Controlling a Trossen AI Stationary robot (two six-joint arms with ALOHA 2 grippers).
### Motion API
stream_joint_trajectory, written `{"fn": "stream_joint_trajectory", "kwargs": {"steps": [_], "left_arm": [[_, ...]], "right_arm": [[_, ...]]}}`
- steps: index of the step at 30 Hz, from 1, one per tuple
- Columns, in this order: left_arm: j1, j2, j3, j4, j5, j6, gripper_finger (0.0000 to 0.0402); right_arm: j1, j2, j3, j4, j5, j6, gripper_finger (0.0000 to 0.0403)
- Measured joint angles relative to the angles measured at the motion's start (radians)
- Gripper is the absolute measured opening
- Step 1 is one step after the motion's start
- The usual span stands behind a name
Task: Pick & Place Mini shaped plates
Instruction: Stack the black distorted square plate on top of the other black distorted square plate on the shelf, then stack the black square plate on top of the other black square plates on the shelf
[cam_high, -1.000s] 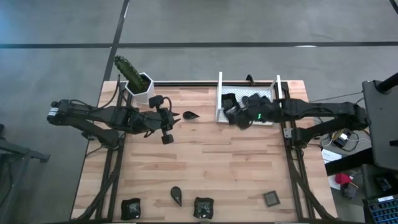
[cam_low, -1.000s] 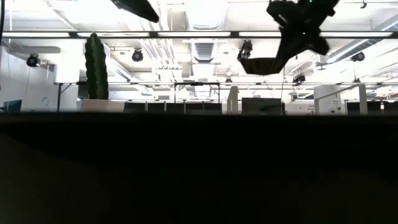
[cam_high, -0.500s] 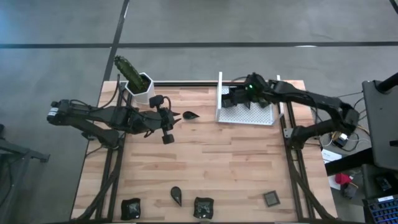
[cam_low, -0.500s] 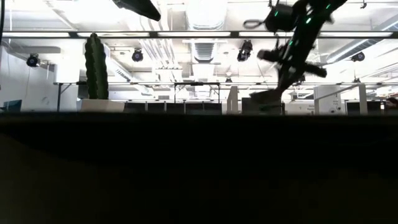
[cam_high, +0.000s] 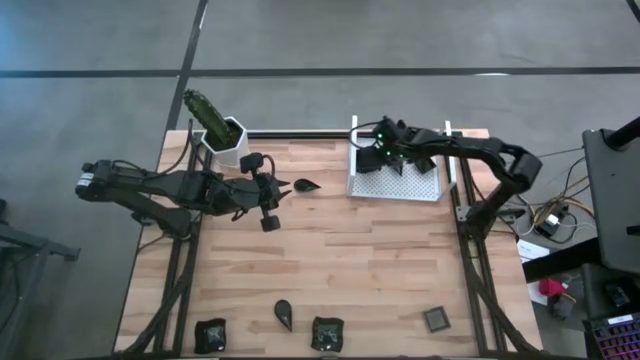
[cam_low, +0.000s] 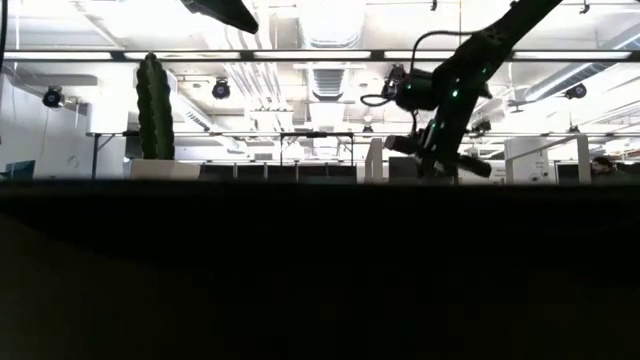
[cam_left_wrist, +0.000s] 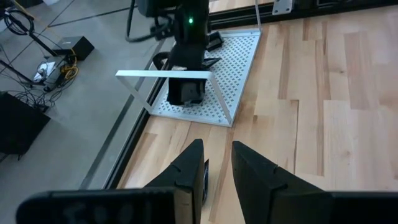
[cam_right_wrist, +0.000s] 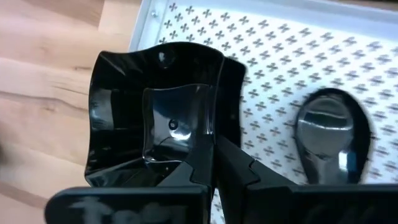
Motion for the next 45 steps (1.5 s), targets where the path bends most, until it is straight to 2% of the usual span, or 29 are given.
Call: {"fn": "stream_joint_trajectory", "kwargs": {"steps": [6,20,31,37,41,45], "left_arm": [[0.0,0.0,0.0,0.0,0.0,0.0,0.0078],[0.0,0.0,0.0,0.0,0.0,0.001,0.0078],[0.0,0.0,0.0,0.0,0.0,0.003,0.0078],[0.0,0.0,0.0,-0.001,0.0,-0.01,0.0078],[0.0,0.0,0.0,-0.004,0.0,-0.023,0.0078],[0.0,0.0,0.0,-0.004,0.0,-0.026,0.0078]], "right_arm": [[0.0,0.037,0.0,0.017,-0.008,0.004,0.0008],[0.0,0.034,0.0,0.017,0.019,-0.01,0.001],[0.0,0.026,0.0,0.014,0.026,-0.011,0.0081],[0.001,-0.047,0.0,0.005,0.018,-0.032,0.009],[0.026,-0.138,0.0,-0.008,-0.003,-0.107,0.0072],[0.1,-0.257,0.0,-0.061,-0.008,-0.197,0.0048]]}}
